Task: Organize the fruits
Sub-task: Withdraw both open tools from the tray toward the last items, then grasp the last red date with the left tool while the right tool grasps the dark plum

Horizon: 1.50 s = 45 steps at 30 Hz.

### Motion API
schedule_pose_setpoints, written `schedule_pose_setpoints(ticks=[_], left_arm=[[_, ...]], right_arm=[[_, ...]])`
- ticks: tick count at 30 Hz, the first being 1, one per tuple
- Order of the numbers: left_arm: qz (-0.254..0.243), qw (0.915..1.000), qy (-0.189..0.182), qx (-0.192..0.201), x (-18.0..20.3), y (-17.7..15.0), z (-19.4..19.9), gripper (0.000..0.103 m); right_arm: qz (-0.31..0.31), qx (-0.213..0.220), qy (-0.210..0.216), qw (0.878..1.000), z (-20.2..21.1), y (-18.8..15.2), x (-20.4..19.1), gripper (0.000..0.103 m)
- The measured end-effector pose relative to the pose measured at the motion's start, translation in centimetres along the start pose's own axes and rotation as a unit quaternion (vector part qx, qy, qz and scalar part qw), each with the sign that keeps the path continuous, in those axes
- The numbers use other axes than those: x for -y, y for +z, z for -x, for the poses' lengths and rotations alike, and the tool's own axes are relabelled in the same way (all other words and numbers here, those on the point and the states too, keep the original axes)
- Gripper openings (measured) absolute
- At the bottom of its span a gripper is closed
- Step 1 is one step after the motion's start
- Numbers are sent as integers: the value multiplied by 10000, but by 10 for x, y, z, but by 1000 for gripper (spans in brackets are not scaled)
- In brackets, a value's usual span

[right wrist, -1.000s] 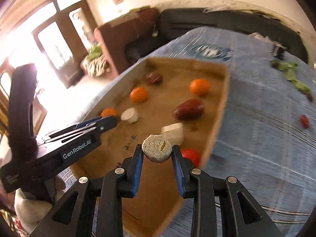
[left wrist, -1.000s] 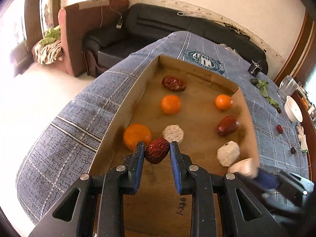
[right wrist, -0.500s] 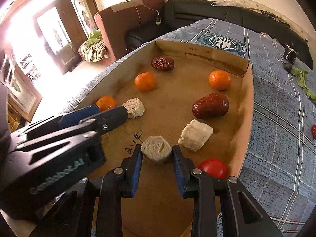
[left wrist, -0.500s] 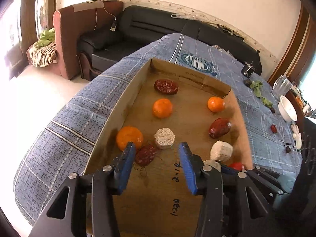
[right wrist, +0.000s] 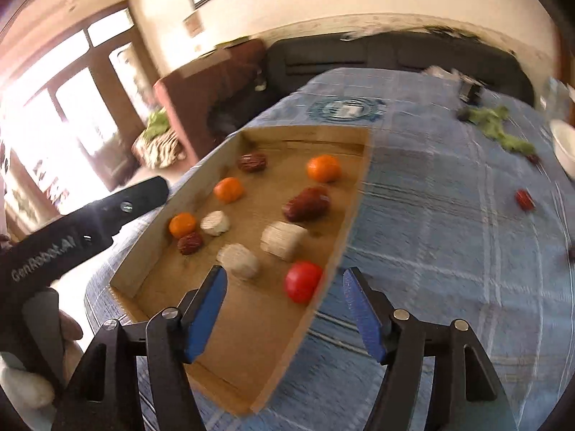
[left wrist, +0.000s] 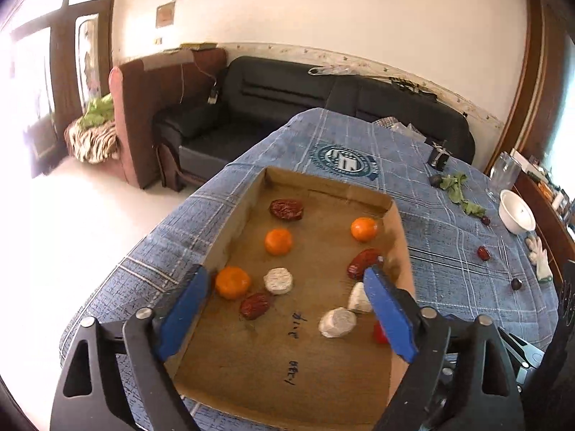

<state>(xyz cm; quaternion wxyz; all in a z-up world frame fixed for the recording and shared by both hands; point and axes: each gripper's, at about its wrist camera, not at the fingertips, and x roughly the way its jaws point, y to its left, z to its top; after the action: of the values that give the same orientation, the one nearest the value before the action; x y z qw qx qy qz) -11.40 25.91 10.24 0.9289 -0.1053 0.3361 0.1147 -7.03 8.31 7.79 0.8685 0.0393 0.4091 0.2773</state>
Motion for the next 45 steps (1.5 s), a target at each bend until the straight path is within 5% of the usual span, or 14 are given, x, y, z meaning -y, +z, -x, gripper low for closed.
schedule_pose_setpoints(ticks=[5,25,36,45], left_arm=[[-286,9995,-103,25,26,-4,8,89],[-1011,9948,-122,2,91,-14,15,89],[-1194,9902,-622,-383,130,-22,-3,89],[-1468,9828,-948,-602,173,-37,-11,89]], right_arm=[[-275,196,-352,9988,18,-3,29,72],[-692,359,-582,9953,52,-17,88,75],[-1262,286,-1961,9720,119,-40,218,75],[-1387,270,-1925,9711,98,7,267,69]])
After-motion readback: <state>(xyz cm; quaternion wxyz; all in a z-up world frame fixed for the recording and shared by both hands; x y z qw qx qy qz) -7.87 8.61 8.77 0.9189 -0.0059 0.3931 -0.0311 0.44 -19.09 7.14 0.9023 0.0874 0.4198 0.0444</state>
